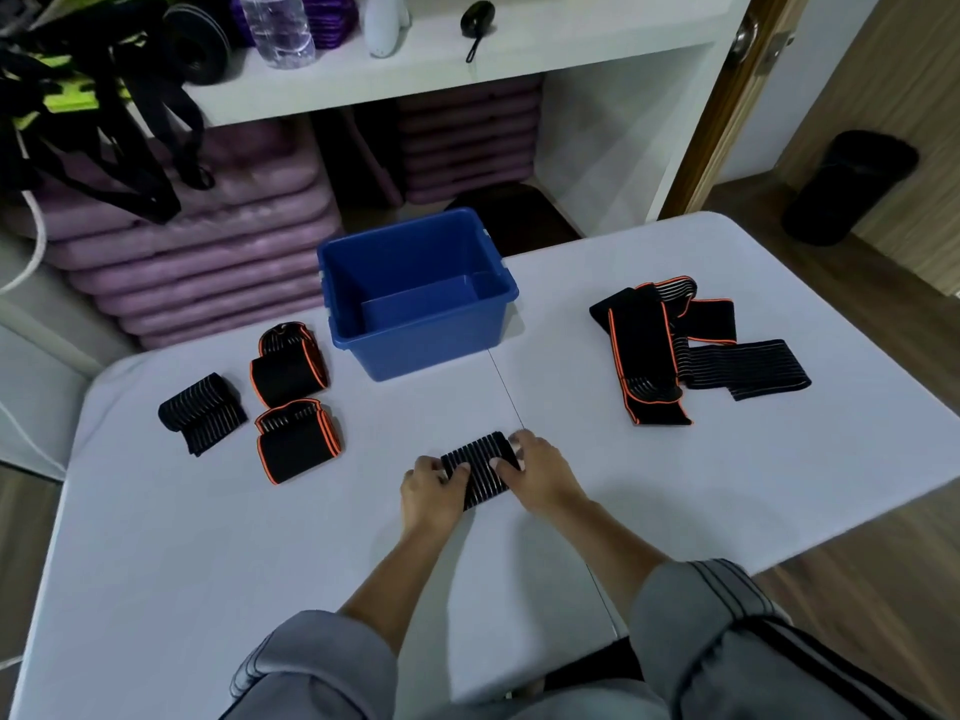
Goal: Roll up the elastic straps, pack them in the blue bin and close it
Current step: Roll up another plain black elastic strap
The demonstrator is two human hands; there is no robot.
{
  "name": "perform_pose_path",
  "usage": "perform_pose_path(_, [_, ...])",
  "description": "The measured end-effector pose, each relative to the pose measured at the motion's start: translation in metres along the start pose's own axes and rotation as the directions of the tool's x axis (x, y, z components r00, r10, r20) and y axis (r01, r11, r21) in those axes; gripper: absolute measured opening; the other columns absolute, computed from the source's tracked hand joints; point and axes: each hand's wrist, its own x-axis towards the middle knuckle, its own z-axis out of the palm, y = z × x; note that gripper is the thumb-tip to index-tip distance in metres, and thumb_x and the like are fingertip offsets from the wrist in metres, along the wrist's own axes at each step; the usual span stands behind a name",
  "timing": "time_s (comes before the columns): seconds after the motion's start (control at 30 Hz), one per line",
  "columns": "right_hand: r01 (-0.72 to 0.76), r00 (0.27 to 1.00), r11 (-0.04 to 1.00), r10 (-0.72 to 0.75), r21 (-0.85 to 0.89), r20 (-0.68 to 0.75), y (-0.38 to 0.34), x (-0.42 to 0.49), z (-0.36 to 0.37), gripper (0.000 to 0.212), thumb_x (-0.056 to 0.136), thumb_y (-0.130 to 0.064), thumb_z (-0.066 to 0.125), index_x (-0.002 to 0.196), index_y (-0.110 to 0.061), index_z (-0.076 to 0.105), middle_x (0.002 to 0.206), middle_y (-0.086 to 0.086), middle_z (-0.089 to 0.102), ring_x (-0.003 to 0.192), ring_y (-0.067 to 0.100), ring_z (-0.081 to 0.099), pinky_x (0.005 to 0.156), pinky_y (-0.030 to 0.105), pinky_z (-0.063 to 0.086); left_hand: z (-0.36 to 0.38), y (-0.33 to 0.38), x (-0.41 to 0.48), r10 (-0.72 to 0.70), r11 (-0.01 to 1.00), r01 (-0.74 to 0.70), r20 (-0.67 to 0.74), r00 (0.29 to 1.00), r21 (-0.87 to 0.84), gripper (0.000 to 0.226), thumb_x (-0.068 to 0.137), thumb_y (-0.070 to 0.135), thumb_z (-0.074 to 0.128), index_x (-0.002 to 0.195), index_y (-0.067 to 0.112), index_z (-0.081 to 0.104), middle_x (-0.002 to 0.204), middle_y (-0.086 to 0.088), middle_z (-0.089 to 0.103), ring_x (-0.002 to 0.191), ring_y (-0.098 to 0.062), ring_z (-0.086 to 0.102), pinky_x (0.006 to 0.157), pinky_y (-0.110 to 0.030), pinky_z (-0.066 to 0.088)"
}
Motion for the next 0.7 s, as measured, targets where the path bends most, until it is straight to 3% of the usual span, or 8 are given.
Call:
perform_pose_path(0.17, [-0.075, 0.997, 0.997, 0.075, 0.034, 0.02, -0.01, 0.006, 0.006, 0.045, 0.088, -0.031, 0.054, 0.129, -0.019, 0.042, 0.107, 0.011, 0.064, 0.096, 0.032, 0.062, 0.085, 0.044, 0.052, 0.005, 0.009, 0.001, -0.024, 1.0, 0.023, -0.041, 0.999, -0.02, 0.036, 0.093, 0.025, 0.052, 0.122, 0.003, 0.052, 0.113, -0.017, 0.062, 0.1, -0.031, 0.06, 0.082, -0.033, 0.051])
perform_pose_path(0.33, [-0.148, 0.988, 0.984, 0.142, 0.096, 0.064, -0.009, 0.008, 0.007, 0.048, 0.085, -0.031, 0.059, 0.13, -0.022, 0.043, 0.111, 0.007, 0.065, 0.102, 0.028, 0.06, 0.089, 0.039, 0.051, 0.004, 0.006, 0.003, -0.115, 0.987, 0.113, -0.01, 0.993, -0.114, 0.035, 0.09, 0.026, 0.056, 0.122, 0.013, 0.054, 0.113, -0.014, 0.063, 0.102, -0.03, 0.06, 0.087, -0.037, 0.052])
perform_pose_path(0.43, [-0.137, 0.988, 0.983, 0.126, 0.121, 0.093, -0.01, 0.006, 0.006, 0.048, 0.084, -0.03, 0.061, 0.129, -0.023, 0.045, 0.116, 0.004, 0.064, 0.107, 0.025, 0.058, 0.091, 0.035, 0.048, 0.0, 0.002, 0.001, -0.153, 0.972, 0.151, -0.001, 0.988, -0.178, 0.036, 0.088, 0.028, 0.059, 0.122, 0.018, 0.054, 0.109, -0.009, 0.063, 0.098, -0.027, 0.061, 0.086, -0.036, 0.053])
perform_pose_path(0.57, [-0.103, 0.991, 0.982, 0.088, 0.159, 0.096, -0.013, 0.001, 0.003, 0.047, 0.085, -0.027, 0.062, 0.13, -0.021, 0.047, 0.112, 0.0, 0.06, 0.108, 0.021, 0.056, 0.094, 0.034, 0.045, -0.006, 0.001, -0.004, -0.196, 0.942, 0.195, 0.025, 0.98, -0.275, 0.031, 0.087, 0.028, 0.061, 0.117, 0.023, 0.055, 0.086, -0.001, 0.061, 0.084, -0.021, 0.06, 0.074, -0.027, 0.048])
perform_pose_path(0.7, [-0.071, 0.994, 0.961, 0.048, 0.266, 0.095, -0.017, -0.004, 0.0, 0.044, 0.084, -0.023, 0.065, 0.126, -0.02, 0.051, 0.105, -0.006, 0.057, 0.095, 0.012, 0.056, 0.092, 0.034, 0.048, -0.012, -0.002, -0.01, -0.209, 0.869, 0.228, 0.09, 0.974, -0.439, 0.029, 0.085, 0.03, 0.064, 0.112, 0.023, 0.057, 0.092, -0.006, 0.067, 0.085, -0.024, 0.064, 0.078, -0.036, 0.052])
